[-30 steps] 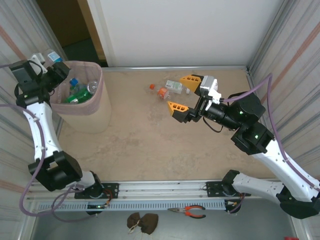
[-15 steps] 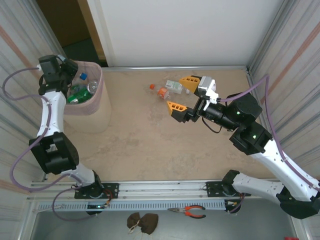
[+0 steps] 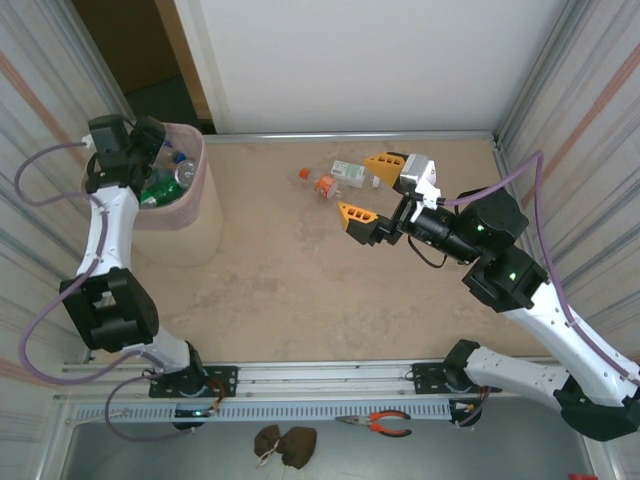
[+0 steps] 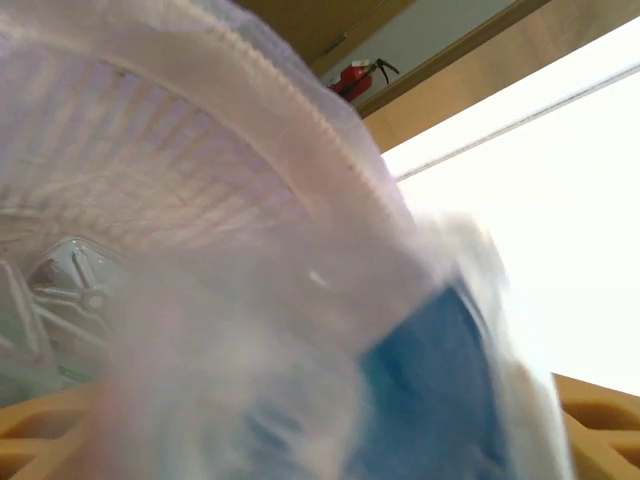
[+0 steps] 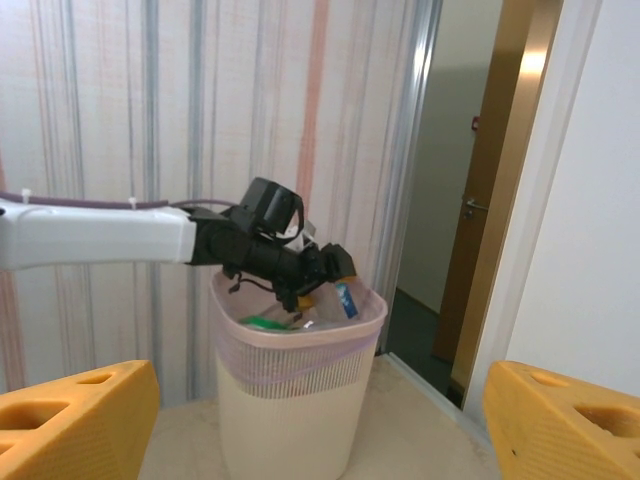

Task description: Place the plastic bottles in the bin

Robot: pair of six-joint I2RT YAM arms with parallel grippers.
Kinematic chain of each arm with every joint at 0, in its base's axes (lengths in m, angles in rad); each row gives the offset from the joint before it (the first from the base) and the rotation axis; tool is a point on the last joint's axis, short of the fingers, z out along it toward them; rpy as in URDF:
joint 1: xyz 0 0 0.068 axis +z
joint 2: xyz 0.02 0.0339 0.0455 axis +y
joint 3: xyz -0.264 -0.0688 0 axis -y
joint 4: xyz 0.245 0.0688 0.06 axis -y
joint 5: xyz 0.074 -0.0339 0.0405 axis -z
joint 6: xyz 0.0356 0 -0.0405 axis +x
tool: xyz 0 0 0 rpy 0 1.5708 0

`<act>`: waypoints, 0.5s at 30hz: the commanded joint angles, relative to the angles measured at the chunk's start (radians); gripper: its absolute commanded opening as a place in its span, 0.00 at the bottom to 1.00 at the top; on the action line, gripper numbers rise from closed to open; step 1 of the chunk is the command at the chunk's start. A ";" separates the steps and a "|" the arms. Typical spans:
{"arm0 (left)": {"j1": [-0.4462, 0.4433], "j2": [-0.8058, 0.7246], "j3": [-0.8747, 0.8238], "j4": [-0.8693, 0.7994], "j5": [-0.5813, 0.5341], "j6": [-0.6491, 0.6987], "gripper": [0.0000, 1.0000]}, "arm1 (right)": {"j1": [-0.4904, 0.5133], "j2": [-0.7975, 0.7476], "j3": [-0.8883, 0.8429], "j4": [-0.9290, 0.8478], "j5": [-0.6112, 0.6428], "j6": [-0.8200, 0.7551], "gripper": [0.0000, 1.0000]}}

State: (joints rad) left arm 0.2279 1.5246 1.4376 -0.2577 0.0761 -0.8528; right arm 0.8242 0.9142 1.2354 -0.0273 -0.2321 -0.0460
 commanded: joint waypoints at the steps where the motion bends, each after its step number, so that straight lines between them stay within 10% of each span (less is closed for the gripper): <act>1: 0.007 -0.099 -0.001 -0.036 -0.034 0.044 0.79 | -0.009 -0.013 -0.006 0.016 -0.005 -0.015 0.83; 9: 0.049 -0.099 0.120 -0.118 0.097 0.222 0.72 | -0.011 -0.006 -0.005 0.023 -0.022 -0.009 0.83; 15: 0.052 -0.009 0.240 -0.142 0.366 0.249 0.43 | -0.012 -0.010 -0.014 0.027 -0.019 -0.006 0.83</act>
State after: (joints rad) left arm 0.2863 1.4746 1.6154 -0.3653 0.2722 -0.6514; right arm 0.8223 0.9146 1.2346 -0.0265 -0.2394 -0.0460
